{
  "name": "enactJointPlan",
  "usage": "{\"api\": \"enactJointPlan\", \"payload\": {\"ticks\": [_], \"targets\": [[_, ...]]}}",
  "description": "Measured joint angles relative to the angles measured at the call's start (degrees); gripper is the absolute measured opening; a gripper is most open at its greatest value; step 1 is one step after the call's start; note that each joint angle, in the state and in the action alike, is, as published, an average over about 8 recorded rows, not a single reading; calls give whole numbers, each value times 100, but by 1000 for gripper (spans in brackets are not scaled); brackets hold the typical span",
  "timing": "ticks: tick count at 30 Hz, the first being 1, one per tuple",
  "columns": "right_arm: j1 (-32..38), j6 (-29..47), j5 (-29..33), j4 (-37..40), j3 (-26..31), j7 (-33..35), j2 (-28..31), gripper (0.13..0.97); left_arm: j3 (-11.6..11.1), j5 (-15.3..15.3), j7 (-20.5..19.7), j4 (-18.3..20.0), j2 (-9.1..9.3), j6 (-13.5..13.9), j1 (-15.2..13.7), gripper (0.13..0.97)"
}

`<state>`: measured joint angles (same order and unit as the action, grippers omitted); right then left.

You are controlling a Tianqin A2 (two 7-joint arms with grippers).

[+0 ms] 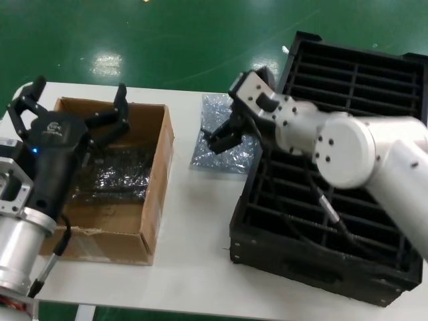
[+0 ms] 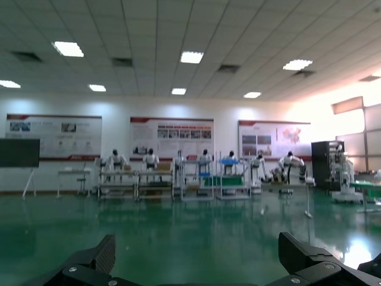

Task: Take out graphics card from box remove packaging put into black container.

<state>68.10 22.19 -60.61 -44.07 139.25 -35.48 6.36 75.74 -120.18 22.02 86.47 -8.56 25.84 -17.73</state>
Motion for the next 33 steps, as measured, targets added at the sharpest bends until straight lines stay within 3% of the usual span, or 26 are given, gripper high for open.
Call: {"api": "enactJointPlan", "payload": {"ticks": [33], "targets": [[-3997, -1301, -2495, -2794, -2792, 2077, 635, 966, 935, 1000, -1292, 305, -506, -1516, 1040, 966]]}}
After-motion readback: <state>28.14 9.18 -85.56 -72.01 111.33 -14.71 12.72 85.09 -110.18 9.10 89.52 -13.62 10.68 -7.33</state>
